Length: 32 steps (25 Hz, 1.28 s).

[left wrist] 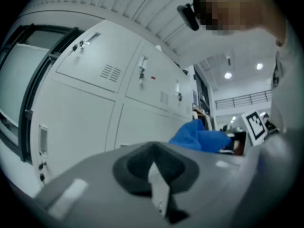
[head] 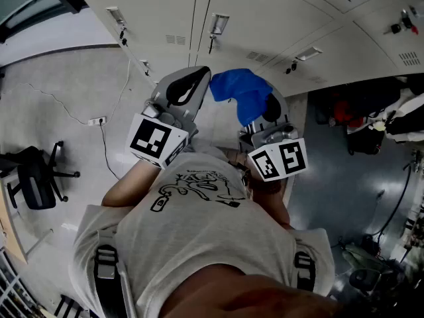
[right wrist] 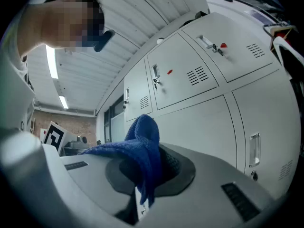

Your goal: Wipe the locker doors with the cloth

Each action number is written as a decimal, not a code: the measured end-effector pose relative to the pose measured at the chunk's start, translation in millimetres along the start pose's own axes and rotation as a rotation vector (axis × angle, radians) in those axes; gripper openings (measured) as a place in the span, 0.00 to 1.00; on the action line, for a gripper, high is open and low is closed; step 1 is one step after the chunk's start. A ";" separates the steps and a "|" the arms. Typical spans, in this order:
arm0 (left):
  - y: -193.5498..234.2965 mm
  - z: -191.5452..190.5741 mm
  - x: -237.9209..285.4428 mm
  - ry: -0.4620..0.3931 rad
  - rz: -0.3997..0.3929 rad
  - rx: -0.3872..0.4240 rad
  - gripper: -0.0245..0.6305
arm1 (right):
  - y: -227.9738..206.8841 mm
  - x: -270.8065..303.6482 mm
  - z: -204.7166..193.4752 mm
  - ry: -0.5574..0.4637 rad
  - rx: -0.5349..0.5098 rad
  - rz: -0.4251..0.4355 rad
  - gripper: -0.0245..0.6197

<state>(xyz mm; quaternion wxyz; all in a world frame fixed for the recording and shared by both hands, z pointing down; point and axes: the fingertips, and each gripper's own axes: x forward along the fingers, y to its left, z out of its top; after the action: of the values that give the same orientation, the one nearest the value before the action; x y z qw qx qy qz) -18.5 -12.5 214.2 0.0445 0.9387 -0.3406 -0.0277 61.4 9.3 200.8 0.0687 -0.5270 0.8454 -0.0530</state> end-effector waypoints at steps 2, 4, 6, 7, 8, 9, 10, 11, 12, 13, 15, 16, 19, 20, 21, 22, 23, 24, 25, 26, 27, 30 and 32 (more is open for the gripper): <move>11.6 -1.1 8.4 0.007 -0.003 0.002 0.04 | -6.1 12.9 -2.4 0.007 -0.041 -0.014 0.08; 23.6 1.8 17.4 0.006 0.003 0.015 0.04 | -13.5 29.9 1.7 0.003 -0.123 -0.028 0.08; 37.7 12.4 28.5 -0.007 0.022 0.046 0.04 | -20.8 52.6 20.1 -0.034 -0.258 -0.046 0.08; 45.0 21.2 35.6 -0.017 0.033 0.064 0.04 | -23.4 65.7 34.8 -0.065 -0.340 -0.059 0.08; 51.6 32.1 43.1 -0.031 0.043 0.081 0.04 | -24.6 79.1 51.5 -0.098 -0.430 -0.072 0.08; 57.4 44.4 50.1 -0.047 0.051 0.095 0.04 | -24.2 92.4 68.3 -0.129 -0.531 -0.084 0.08; 62.7 57.1 56.1 -0.064 0.059 0.108 0.04 | -23.1 105.4 82.5 -0.148 -0.639 -0.101 0.08; 68.3 68.9 61.1 -0.080 0.068 0.123 0.04 | -23.0 118.3 91.6 -0.144 -0.741 -0.127 0.08; 74.4 79.1 65.8 -0.091 0.078 0.140 0.04 | -24.3 131.3 95.4 -0.122 -0.826 -0.161 0.08; 80.8 87.1 70.4 -0.097 0.089 0.152 0.04 | -25.3 144.6 96.6 -0.105 -0.890 -0.195 0.08; 92.5 95.7 79.2 -0.103 0.108 0.159 0.04 | -24.2 169.5 97.4 -0.114 -1.004 -0.241 0.08; 97.0 96.6 83.1 -0.103 0.113 0.157 0.04 | -23.9 178.7 96.0 -0.121 -1.063 -0.258 0.08; 105.4 89.0 92.0 -0.085 0.112 0.145 0.04 | -27.1 186.5 83.6 -0.137 -1.208 -0.306 0.08; 107.2 84.2 94.0 -0.075 0.108 0.141 0.04 | -29.6 185.1 77.0 -0.133 -1.241 -0.315 0.08; 108.8 78.9 95.7 -0.064 0.104 0.137 0.04 | -33.3 183.0 69.2 -0.123 -1.261 -0.318 0.08; 110.4 73.4 97.2 -0.055 0.102 0.132 0.04 | -38.4 180.2 60.1 -0.109 -1.272 -0.318 0.08; 111.8 67.8 98.5 -0.048 0.102 0.127 0.04 | -44.4 176.7 49.8 -0.093 -1.279 -0.318 0.08; 113.1 62.0 99.6 -0.043 0.102 0.122 0.04 | -51.0 172.9 38.2 -0.076 -1.284 -0.318 0.08; 114.4 55.7 100.7 -0.037 0.103 0.117 0.04 | -57.8 168.9 25.5 -0.057 -1.286 -0.318 0.08; 115.7 48.6 101.8 -0.030 0.105 0.113 0.04 | -64.5 165.1 12.3 -0.038 -1.284 -0.318 0.08; 117.0 40.2 102.9 -0.019 0.109 0.109 0.04 | -70.9 161.5 -1.4 -0.019 -1.278 -0.318 0.08; 121.6 6.9 104.5 0.026 0.120 0.087 0.04 | -86.6 153.8 -47.0 0.042 -1.251 -0.313 0.08; 125.0 -20.5 105.0 0.063 0.127 0.064 0.04 | -95.1 151.4 -81.3 0.085 -1.226 -0.301 0.08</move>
<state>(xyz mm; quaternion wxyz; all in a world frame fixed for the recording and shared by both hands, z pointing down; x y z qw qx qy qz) -16.0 -174.1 245.0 0.0267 0.9167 -0.3985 0.0158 65.6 -167.1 287.2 -0.2875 -0.5811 0.6409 0.4110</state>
